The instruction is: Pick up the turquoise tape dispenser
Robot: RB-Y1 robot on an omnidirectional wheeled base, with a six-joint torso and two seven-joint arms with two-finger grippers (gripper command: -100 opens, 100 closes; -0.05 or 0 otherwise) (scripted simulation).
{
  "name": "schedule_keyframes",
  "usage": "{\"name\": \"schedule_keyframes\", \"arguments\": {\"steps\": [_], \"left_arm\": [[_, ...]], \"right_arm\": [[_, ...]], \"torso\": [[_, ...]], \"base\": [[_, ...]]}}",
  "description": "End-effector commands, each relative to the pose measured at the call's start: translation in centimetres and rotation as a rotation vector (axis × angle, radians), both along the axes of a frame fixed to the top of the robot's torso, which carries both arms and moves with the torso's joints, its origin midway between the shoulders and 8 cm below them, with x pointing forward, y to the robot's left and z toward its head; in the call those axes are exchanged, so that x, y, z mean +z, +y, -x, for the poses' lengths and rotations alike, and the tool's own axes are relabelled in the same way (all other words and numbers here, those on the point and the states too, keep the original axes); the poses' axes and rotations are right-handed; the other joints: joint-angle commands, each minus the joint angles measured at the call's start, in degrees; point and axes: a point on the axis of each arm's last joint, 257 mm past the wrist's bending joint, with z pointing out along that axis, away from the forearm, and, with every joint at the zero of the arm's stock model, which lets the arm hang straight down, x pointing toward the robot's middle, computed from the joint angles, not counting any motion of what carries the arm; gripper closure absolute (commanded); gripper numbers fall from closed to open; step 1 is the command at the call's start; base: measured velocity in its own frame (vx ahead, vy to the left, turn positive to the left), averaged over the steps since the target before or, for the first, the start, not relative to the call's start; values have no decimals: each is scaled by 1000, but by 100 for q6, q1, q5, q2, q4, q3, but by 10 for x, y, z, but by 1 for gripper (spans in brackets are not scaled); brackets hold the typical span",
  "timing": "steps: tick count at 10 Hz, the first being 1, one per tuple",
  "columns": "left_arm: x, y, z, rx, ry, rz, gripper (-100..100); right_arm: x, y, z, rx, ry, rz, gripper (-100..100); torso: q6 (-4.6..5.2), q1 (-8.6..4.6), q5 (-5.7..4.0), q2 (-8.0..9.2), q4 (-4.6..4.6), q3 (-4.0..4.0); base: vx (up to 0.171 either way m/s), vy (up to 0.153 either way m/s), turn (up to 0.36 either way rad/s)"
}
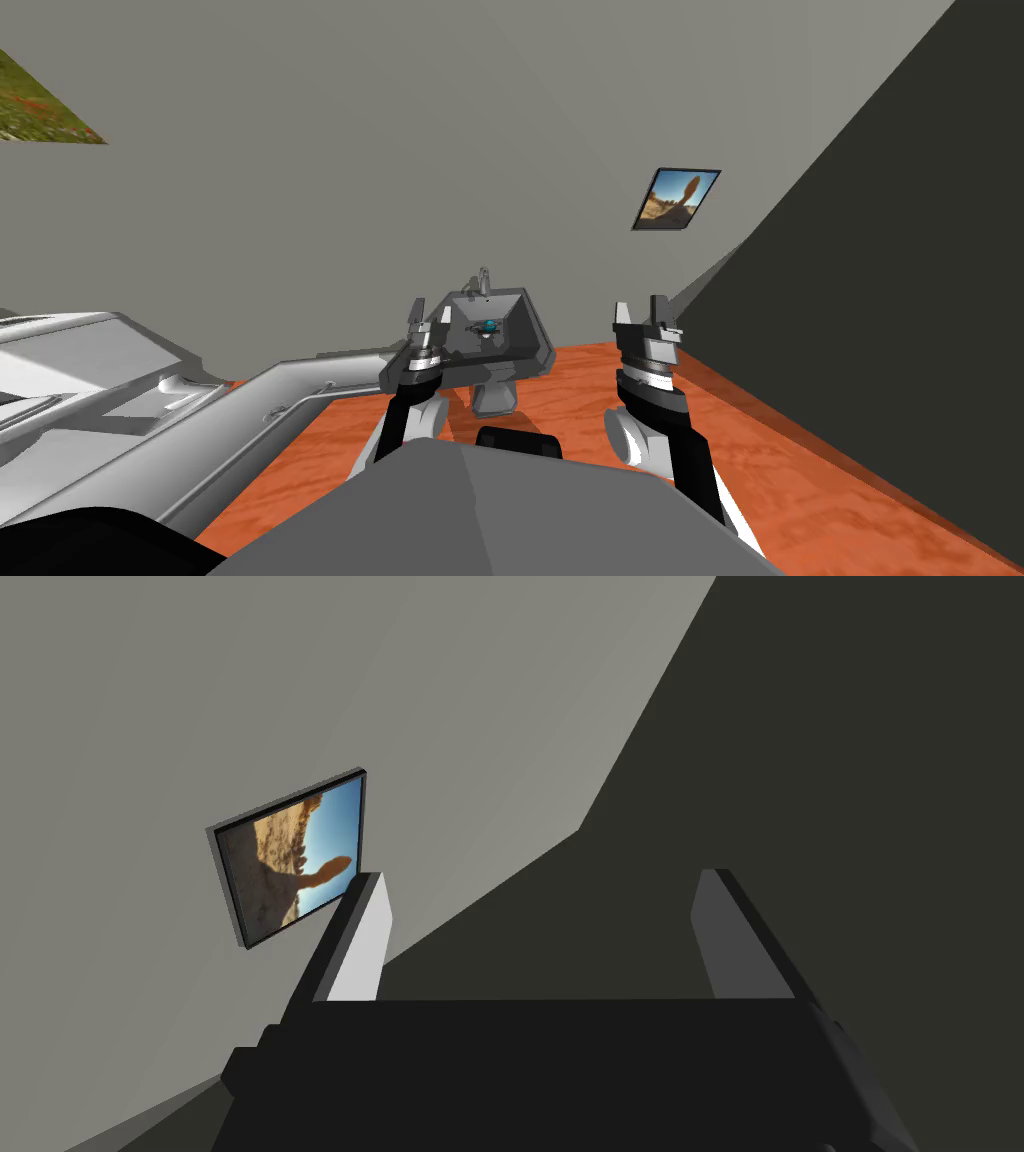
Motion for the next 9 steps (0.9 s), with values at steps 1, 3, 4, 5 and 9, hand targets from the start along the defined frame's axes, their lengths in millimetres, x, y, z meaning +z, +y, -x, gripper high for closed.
{"name": "schedule_keyframes", "arguments": {"steps": [1,3,4,5,9], "left_arm": [[-3,5,-2,-32,17,-2,-100],[-9,15,-4,-66,42,15,-100],[-12,21,-6,-84,59,30,-100],[-16,29,-7,-98,80,44,-100],[-25,49,-11,-137,129,100,-100]], "right_arm": [[0,0,0,0,0,0,0],[0,0,0,0,0,0,0],[0,0,0,0,0,0,0],[0,0,0,0,0,0,0],[0,0,0,0,0,0,0]], "torso": [[0,0,0,0,0,0],[0,-18,-4,7,1,4],[1,-23,-5,10,2,6],[1,-24,-6,14,3,8],[1,-23,-5,4,1,2]], "base": [[-10,-33,-59],[-24,-65,-56],[-36,-68,-72],[-25,-70,-108],[-7,-53,-64]]}}
